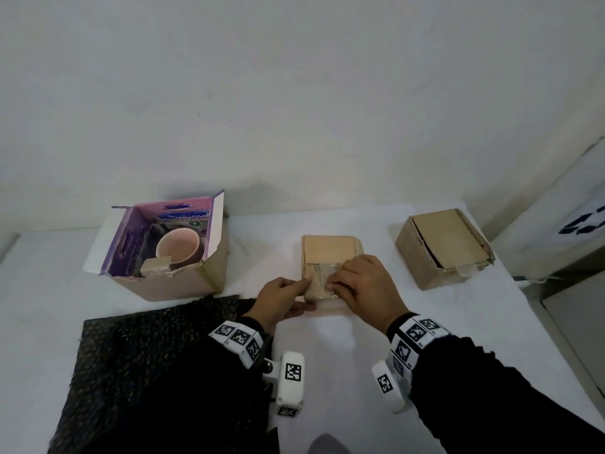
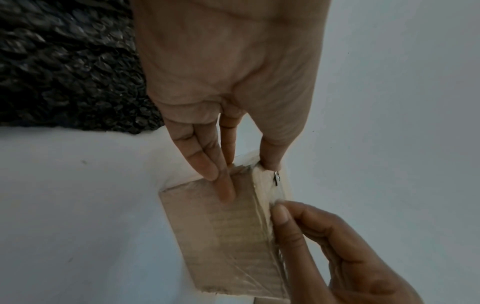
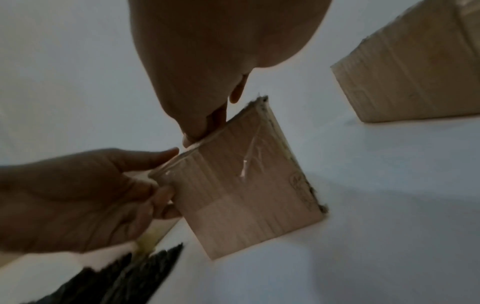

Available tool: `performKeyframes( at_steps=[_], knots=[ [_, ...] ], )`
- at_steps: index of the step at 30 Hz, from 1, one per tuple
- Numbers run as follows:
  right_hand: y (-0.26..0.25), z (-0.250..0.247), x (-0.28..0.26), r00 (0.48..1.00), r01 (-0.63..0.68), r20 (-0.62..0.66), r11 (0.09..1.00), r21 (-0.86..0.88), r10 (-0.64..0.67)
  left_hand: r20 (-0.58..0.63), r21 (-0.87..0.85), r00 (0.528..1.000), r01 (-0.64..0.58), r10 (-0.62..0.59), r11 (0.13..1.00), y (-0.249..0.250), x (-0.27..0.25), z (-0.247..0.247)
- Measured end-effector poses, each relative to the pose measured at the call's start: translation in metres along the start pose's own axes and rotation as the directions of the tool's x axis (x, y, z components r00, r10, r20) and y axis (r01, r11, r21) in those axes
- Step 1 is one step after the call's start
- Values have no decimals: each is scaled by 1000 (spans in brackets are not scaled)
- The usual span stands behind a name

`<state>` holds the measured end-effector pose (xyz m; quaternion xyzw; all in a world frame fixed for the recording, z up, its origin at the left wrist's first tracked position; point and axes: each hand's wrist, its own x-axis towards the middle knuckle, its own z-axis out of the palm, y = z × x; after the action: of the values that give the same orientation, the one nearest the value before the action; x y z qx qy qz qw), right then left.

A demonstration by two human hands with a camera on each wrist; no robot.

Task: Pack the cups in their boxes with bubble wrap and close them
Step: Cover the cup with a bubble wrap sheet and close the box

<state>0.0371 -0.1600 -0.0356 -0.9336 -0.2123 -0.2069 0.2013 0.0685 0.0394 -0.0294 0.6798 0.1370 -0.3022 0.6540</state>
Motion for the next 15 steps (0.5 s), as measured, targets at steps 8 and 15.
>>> performKeyframes(
  at_steps=[8, 15],
  knots=[
    [-4, -6, -27, 987, 132, 106, 984, -124, -119, -30, -33, 998, 48, -49, 998, -2, 0, 2],
    [-4, 15, -26, 961, 99, 274, 963, -253, -27, -79, 122, 995, -45, 55, 992, -1, 2, -2]
  ],
)
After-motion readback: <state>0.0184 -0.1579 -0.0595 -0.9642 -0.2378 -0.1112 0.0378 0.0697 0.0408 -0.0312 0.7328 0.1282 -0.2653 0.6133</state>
